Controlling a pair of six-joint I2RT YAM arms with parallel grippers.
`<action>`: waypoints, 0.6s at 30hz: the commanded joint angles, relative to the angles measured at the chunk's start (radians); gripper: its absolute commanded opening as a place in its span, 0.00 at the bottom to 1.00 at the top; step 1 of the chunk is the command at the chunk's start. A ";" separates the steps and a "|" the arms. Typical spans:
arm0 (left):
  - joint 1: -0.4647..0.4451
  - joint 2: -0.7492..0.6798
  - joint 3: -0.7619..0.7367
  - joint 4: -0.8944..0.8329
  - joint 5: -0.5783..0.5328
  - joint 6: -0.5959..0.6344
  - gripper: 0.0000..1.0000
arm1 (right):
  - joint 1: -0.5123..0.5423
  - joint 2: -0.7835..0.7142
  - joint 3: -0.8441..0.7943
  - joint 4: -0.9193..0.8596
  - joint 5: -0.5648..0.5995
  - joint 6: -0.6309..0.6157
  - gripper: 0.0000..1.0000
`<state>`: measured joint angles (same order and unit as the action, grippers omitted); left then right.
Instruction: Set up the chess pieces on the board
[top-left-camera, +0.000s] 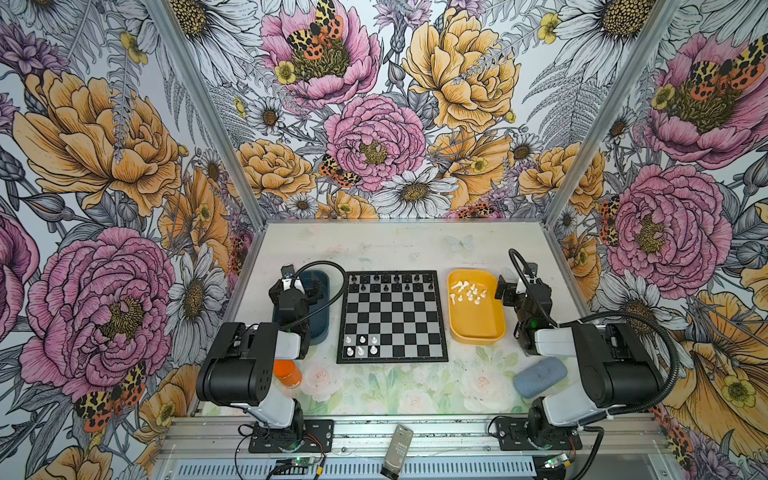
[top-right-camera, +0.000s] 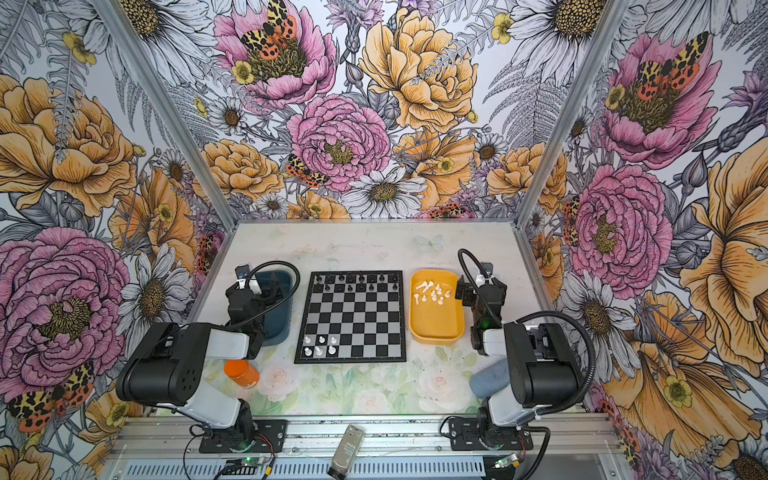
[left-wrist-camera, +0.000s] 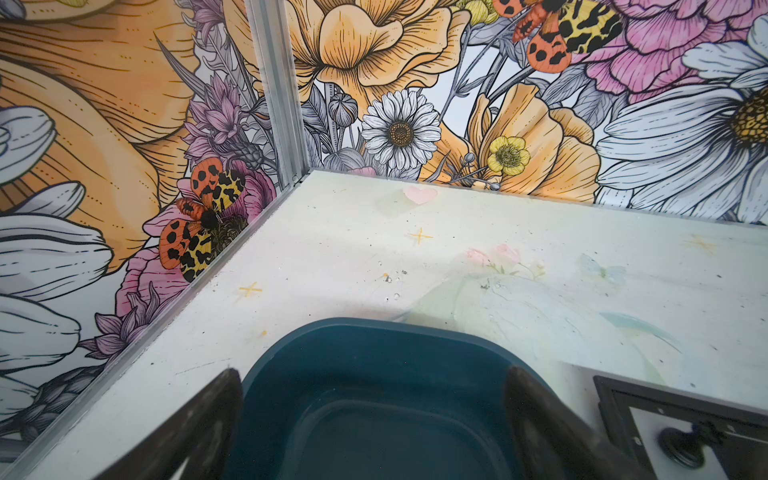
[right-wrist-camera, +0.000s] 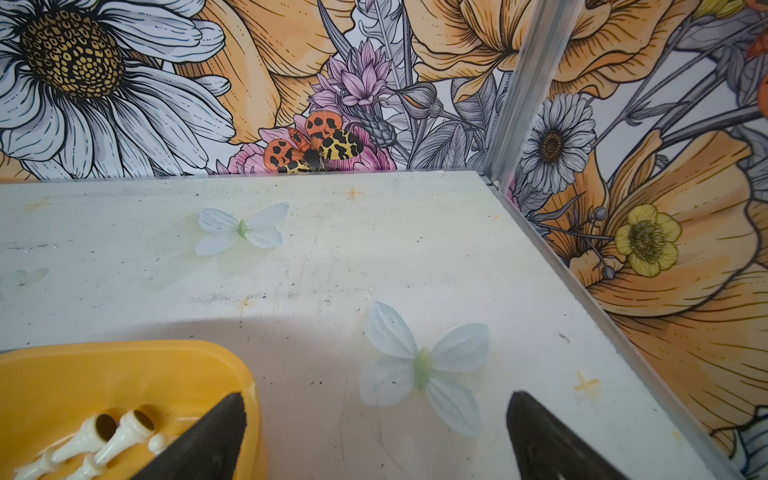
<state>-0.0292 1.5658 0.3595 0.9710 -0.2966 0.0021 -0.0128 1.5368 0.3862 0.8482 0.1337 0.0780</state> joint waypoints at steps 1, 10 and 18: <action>0.003 -0.012 0.004 0.002 0.022 -0.010 0.99 | -0.002 0.000 0.009 0.014 -0.004 0.010 1.00; 0.003 -0.012 0.004 0.002 0.022 -0.009 0.99 | -0.002 0.000 0.009 0.013 -0.005 0.011 0.96; 0.003 -0.012 0.004 0.005 0.022 -0.010 0.99 | -0.002 -0.001 0.009 0.014 -0.004 0.010 0.95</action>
<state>-0.0296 1.5658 0.3592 0.9676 -0.2966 0.0021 -0.0128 1.5368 0.3862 0.8482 0.1337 0.0818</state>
